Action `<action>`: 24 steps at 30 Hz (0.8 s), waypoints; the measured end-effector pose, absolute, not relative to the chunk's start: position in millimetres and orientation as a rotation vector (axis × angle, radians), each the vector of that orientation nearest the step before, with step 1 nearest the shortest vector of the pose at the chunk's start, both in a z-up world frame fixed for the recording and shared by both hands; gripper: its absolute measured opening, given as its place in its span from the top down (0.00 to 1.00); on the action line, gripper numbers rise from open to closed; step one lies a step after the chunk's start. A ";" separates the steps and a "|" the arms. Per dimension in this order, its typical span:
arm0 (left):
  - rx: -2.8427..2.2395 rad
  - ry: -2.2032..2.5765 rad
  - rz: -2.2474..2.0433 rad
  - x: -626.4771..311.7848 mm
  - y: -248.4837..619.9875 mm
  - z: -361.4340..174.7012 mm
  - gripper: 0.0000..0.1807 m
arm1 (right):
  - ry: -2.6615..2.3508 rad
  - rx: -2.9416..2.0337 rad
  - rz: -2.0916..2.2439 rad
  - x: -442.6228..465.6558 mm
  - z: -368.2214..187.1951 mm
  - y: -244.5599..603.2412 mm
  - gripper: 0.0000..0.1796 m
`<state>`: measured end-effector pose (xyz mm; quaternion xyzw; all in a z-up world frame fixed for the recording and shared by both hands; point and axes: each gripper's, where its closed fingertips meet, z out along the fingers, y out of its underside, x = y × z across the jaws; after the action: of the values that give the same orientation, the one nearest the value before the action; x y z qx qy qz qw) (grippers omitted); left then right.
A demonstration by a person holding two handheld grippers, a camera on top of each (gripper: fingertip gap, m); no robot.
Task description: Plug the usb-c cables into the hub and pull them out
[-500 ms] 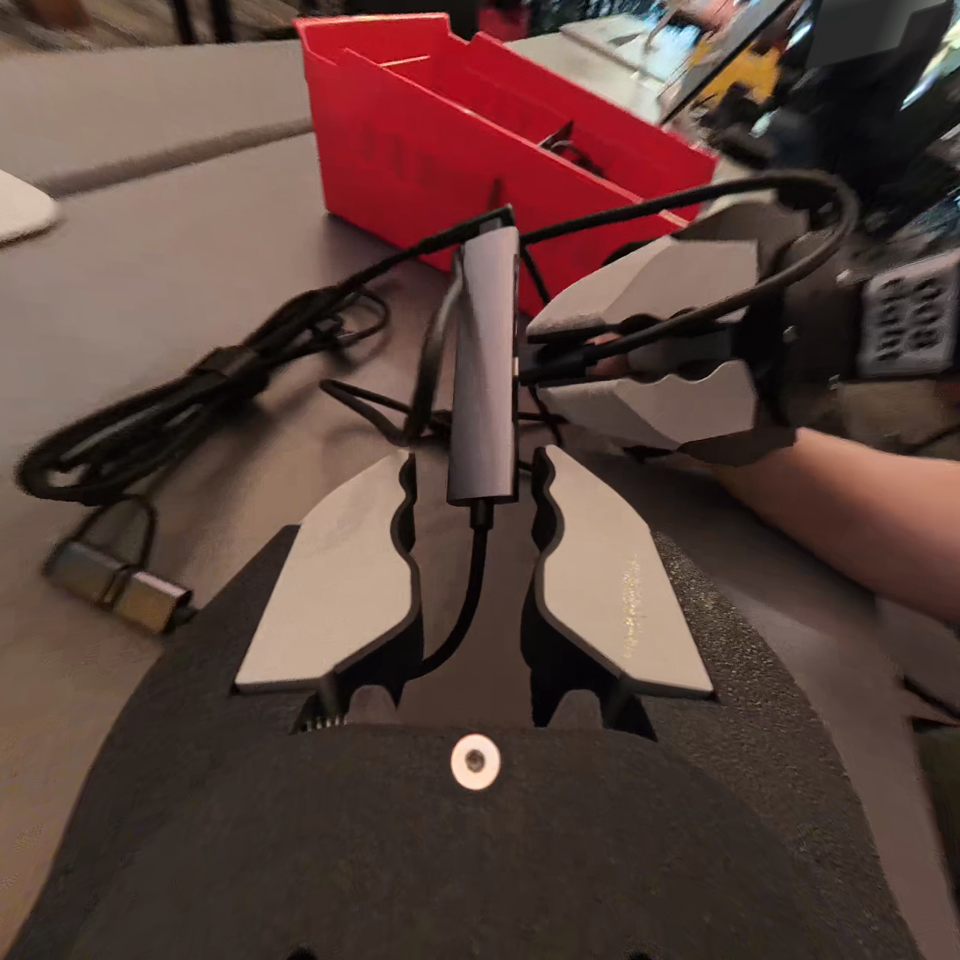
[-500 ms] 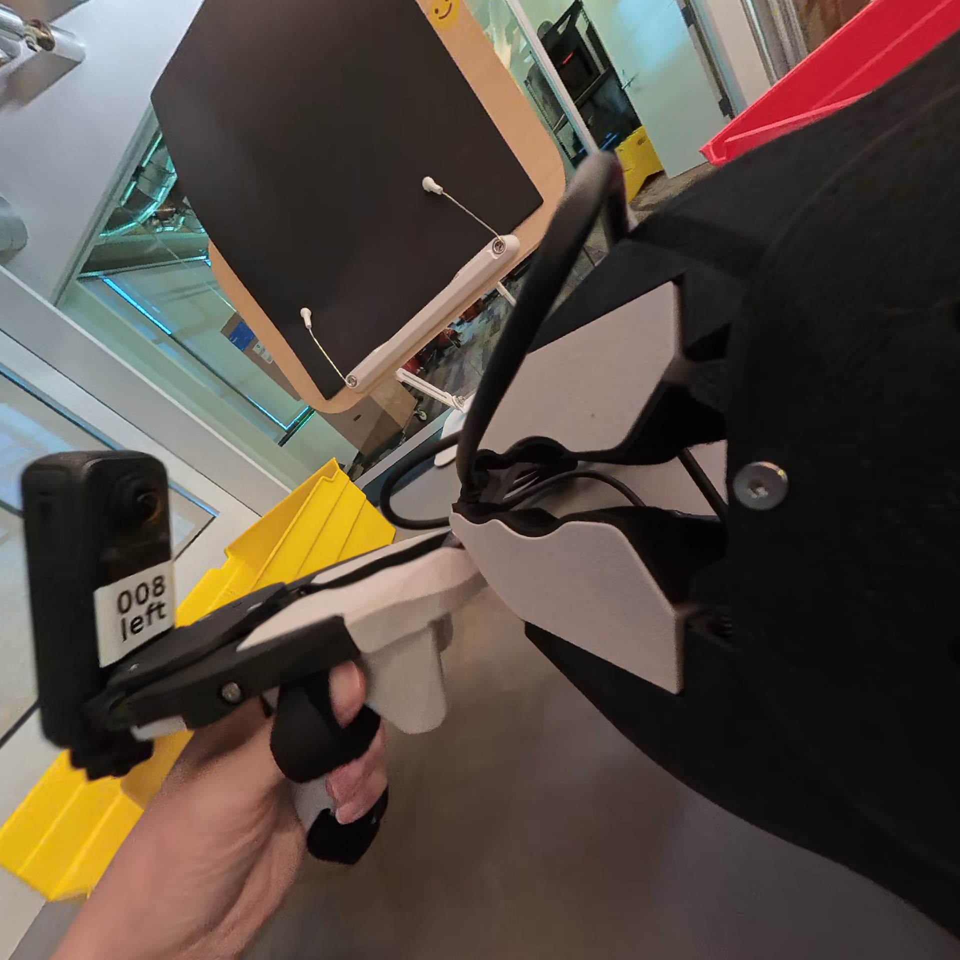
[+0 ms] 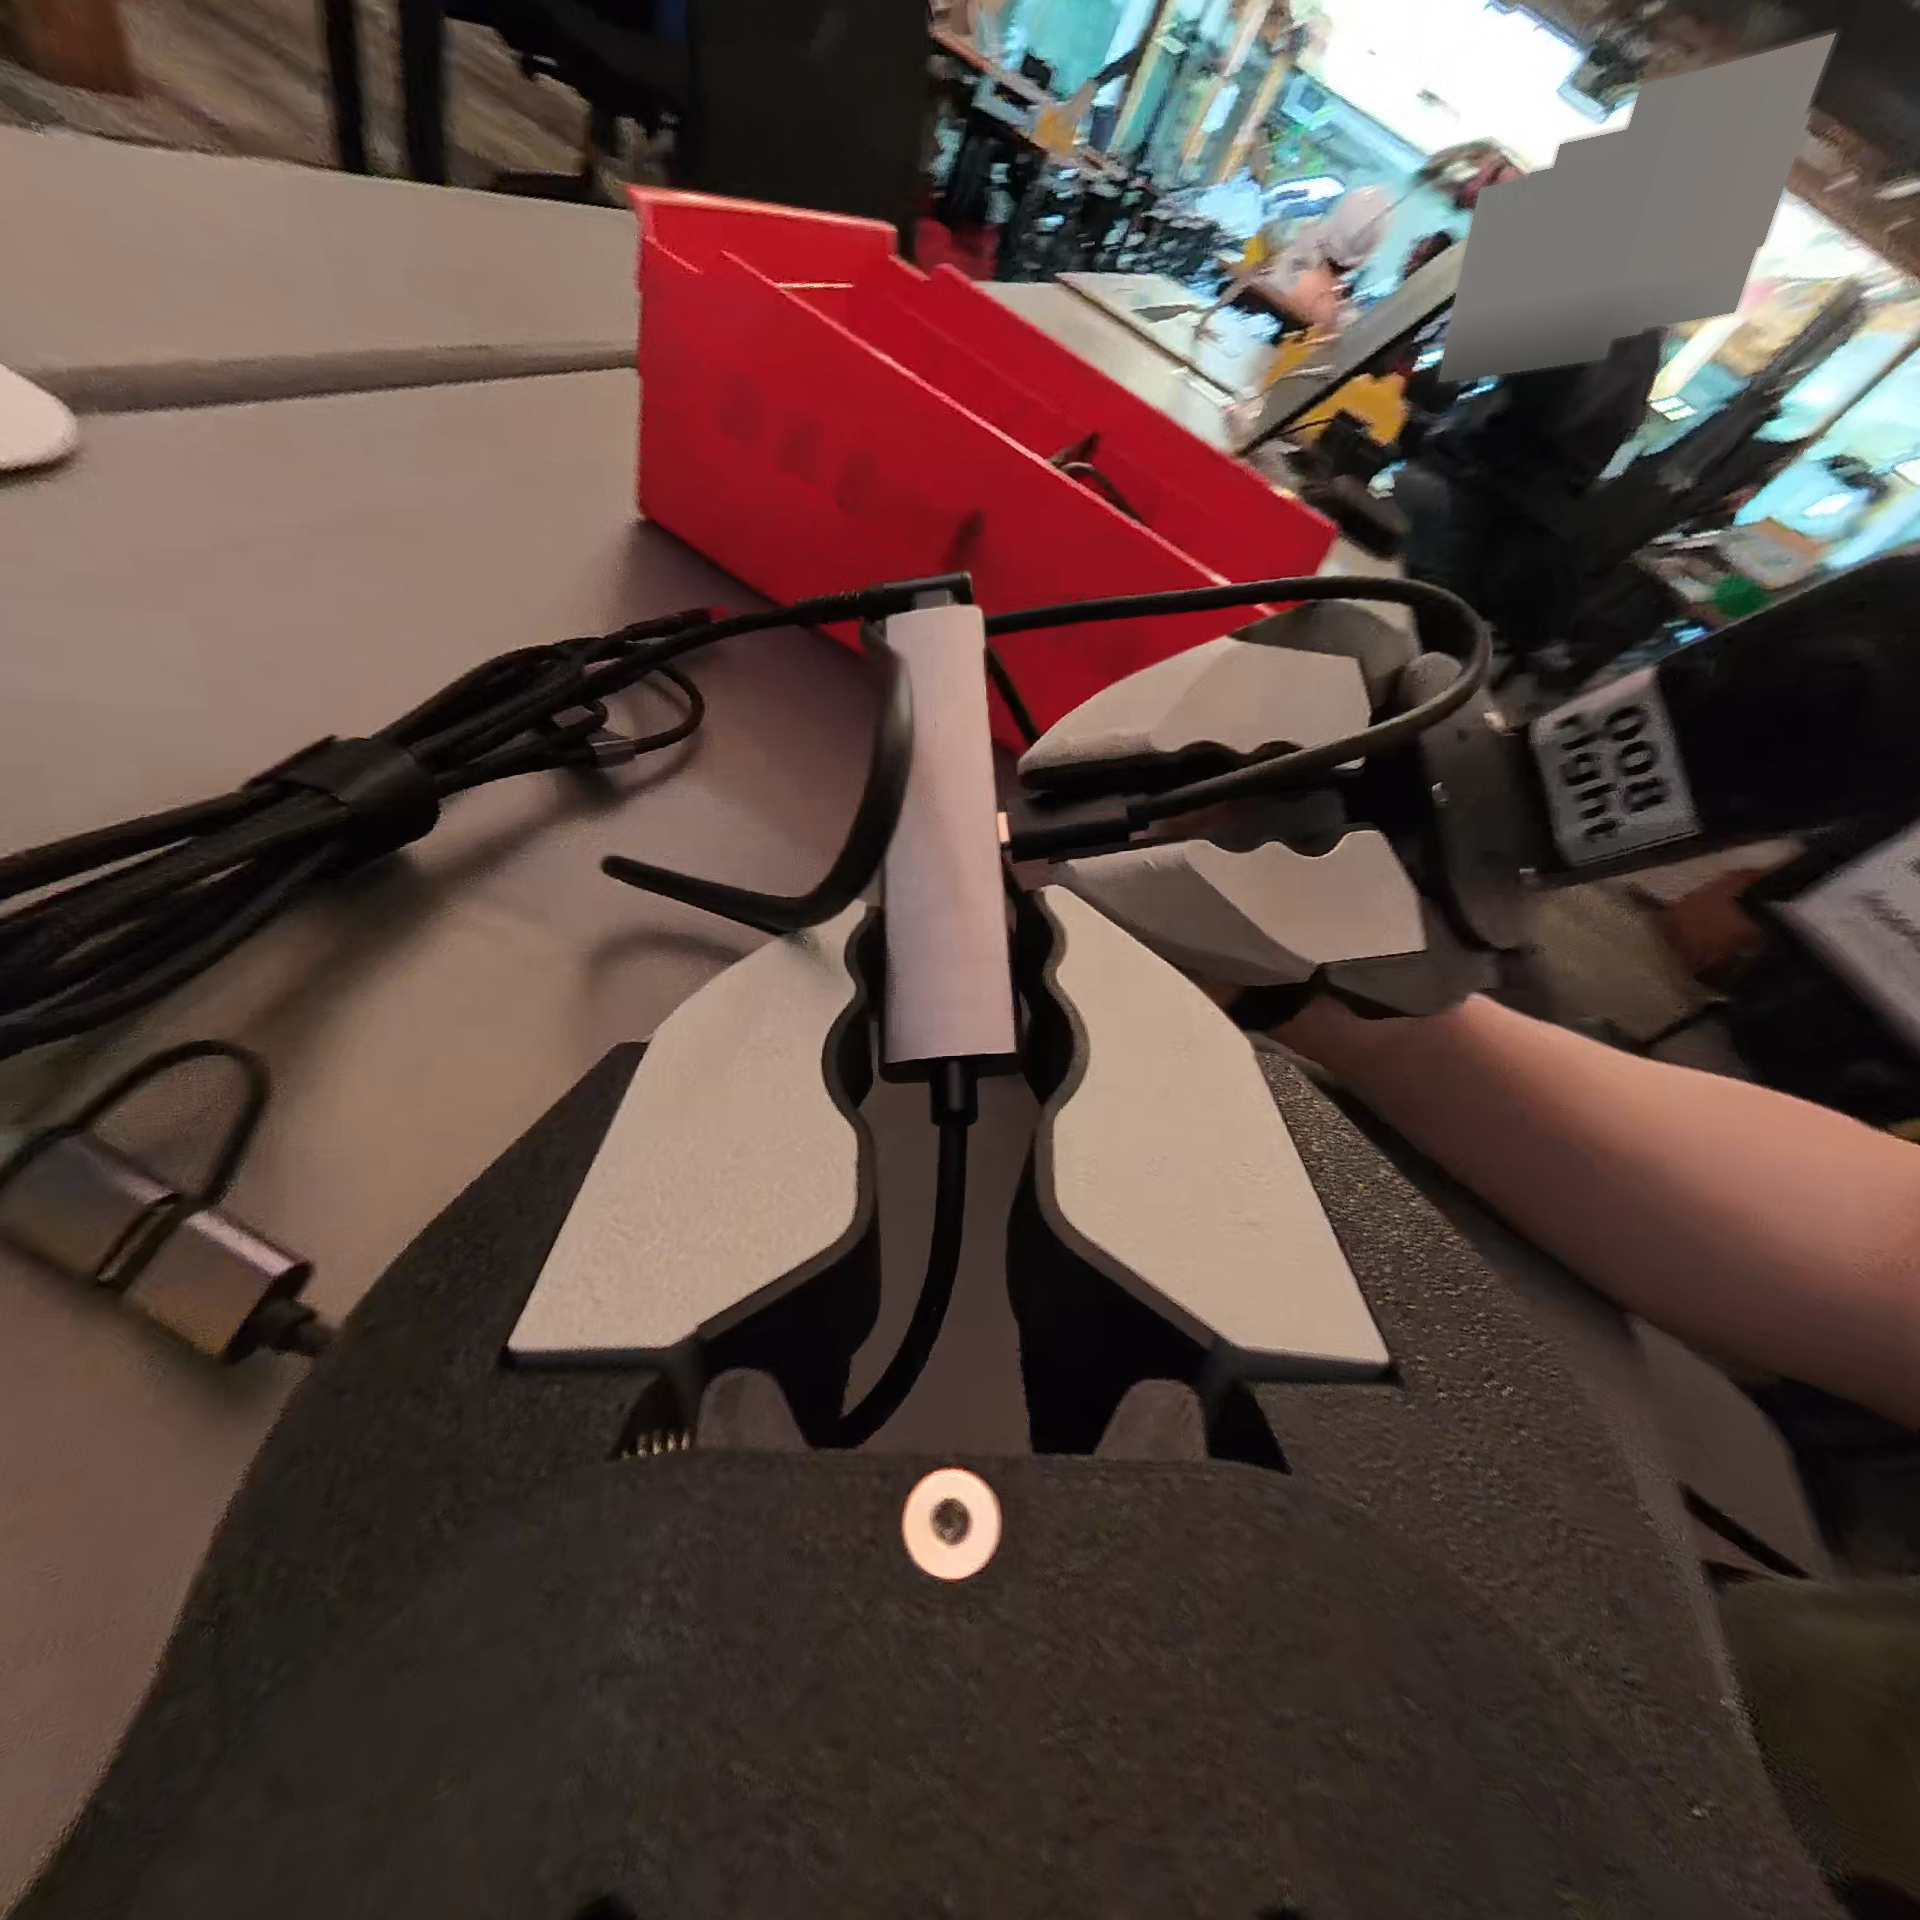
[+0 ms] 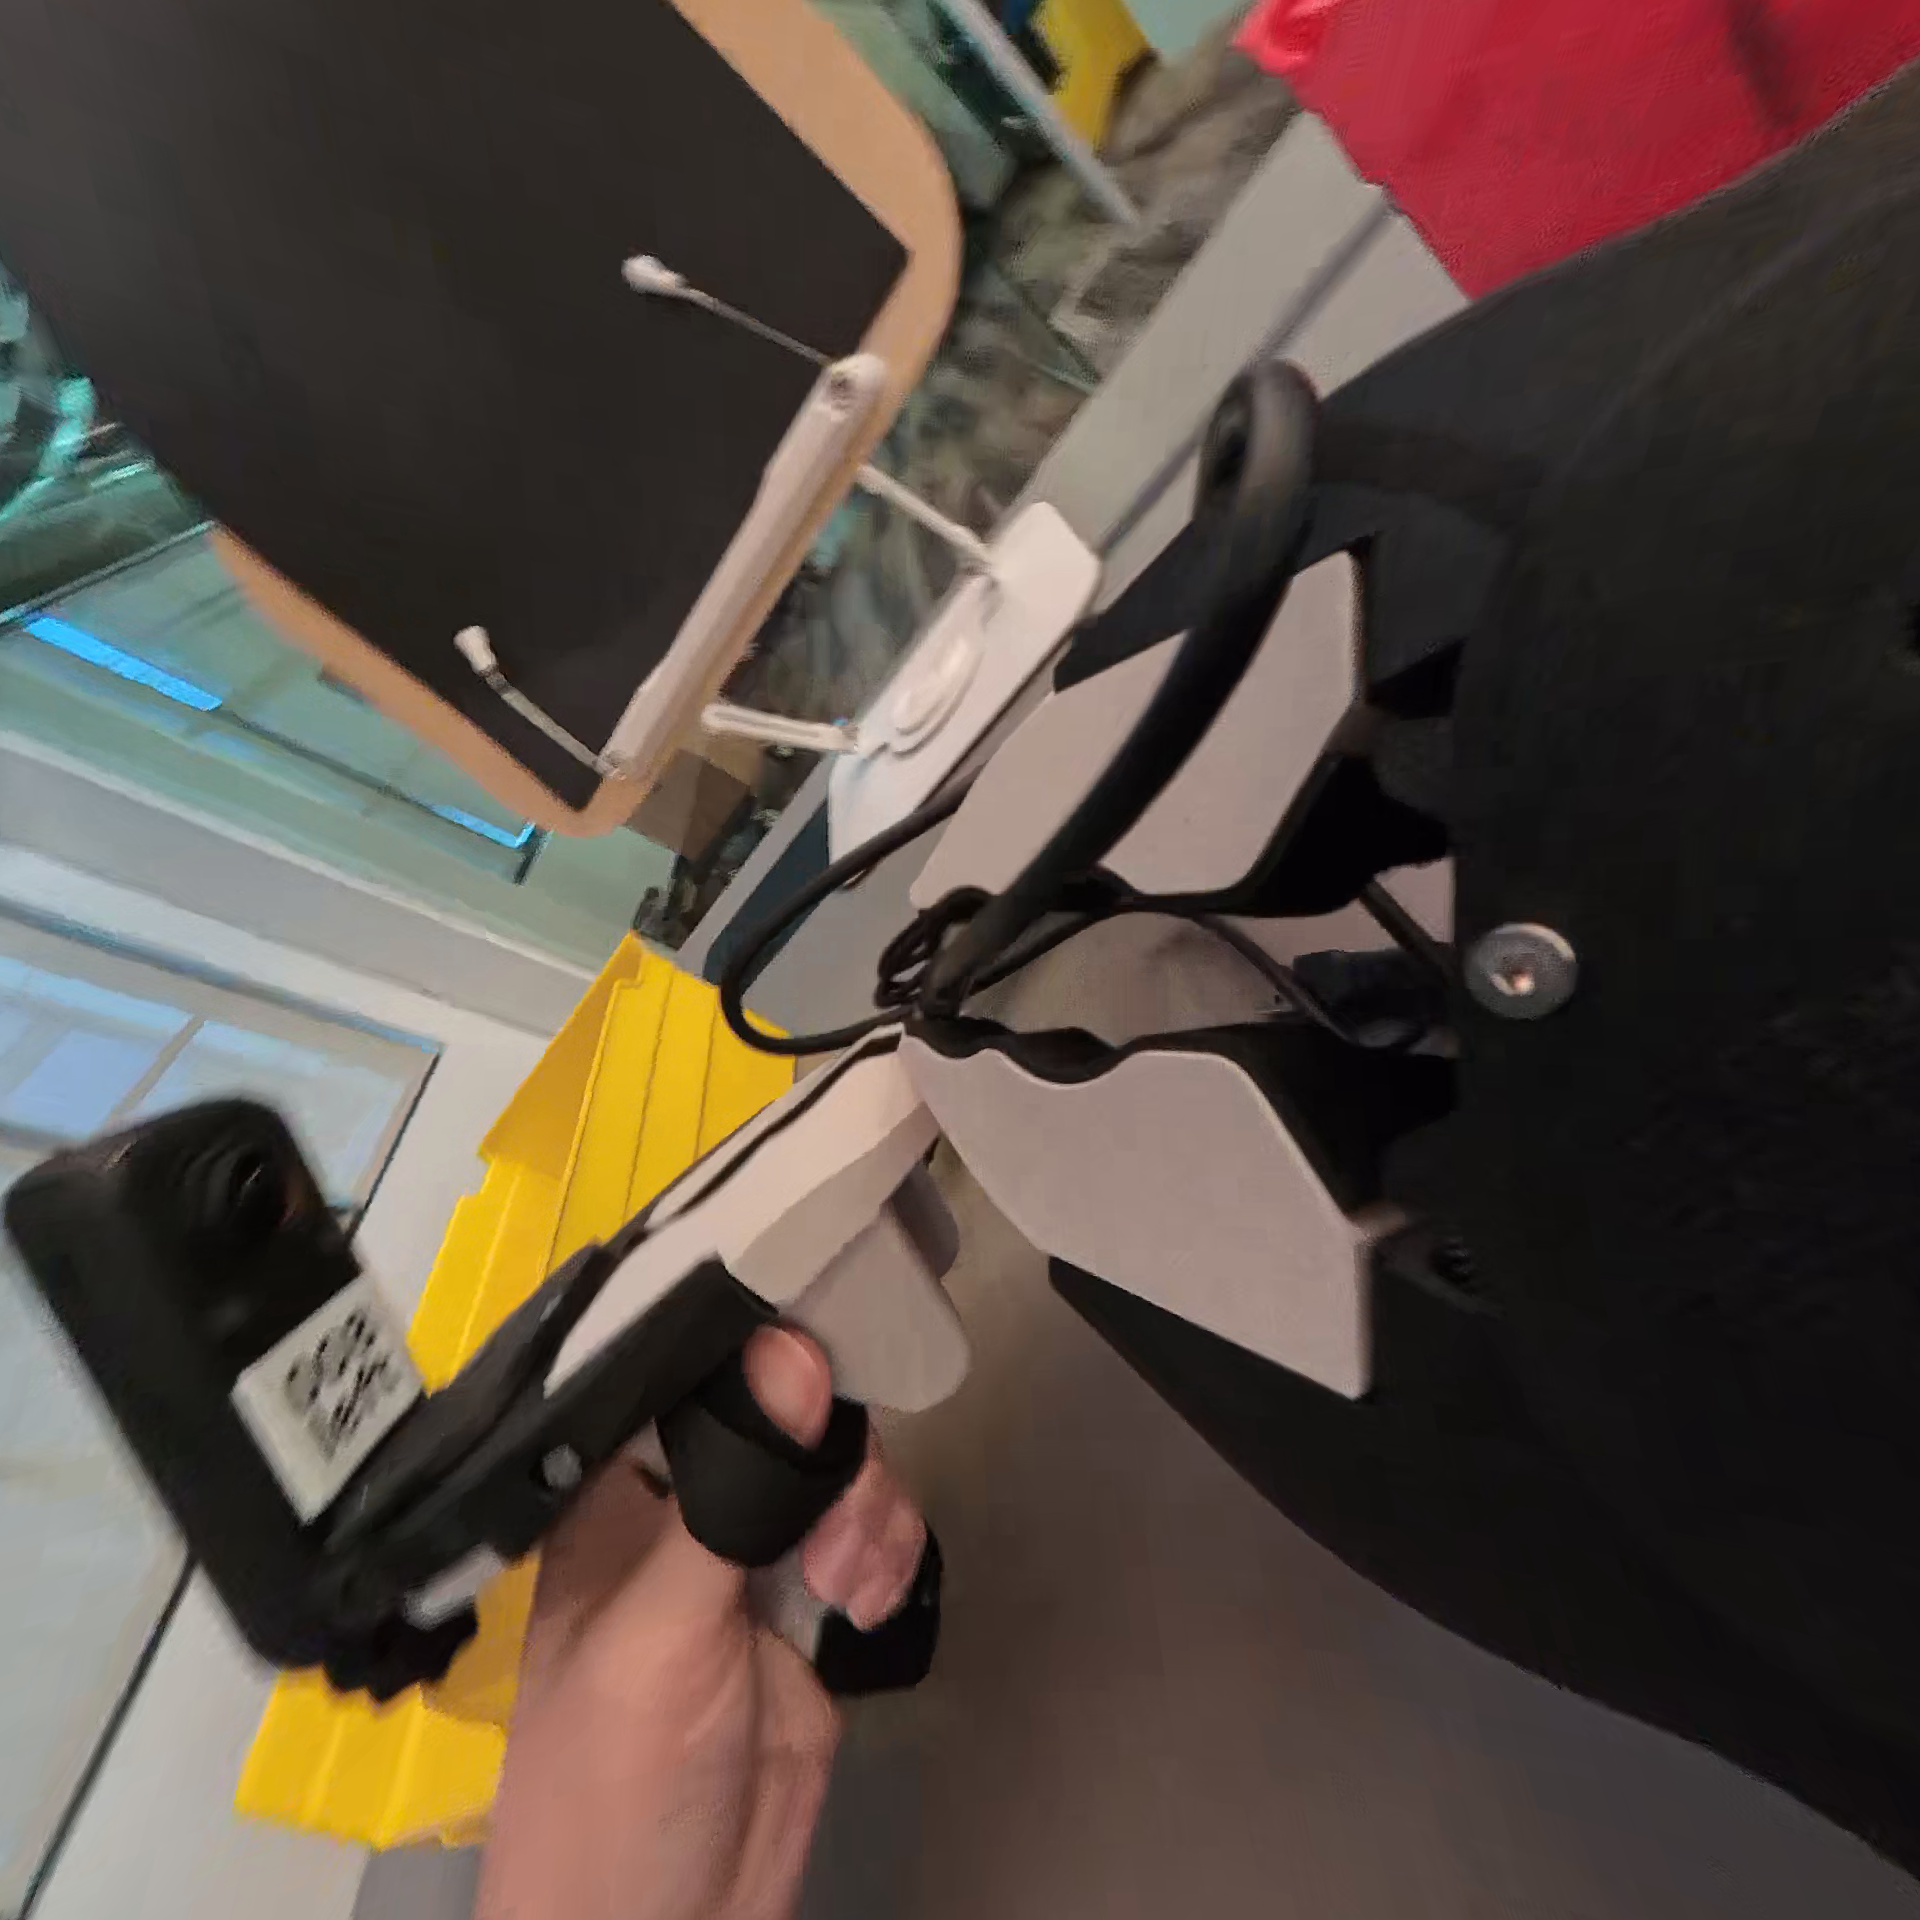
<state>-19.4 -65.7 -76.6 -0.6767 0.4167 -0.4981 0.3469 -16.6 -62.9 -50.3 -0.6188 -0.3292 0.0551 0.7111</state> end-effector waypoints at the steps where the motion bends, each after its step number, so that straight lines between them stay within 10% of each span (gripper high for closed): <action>1: -1.766 1.077 -1.223 -20.2 -62.1 -78.1 0.87 | -0.683 -1.421 0.120 -13.3 -52.5 -59.0 0.88; 24: -1.742 0.906 -0.854 -15.0 -38.0 -79.0 0.86 | -0.425 -1.539 0.185 -3.9 -61.1 -45.1 0.93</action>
<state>-15.0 -38.0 -79.0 -0.7138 0.3712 -0.3500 0.4798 -3.9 -45.1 -61.1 -0.6894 -0.1904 0.0828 0.6940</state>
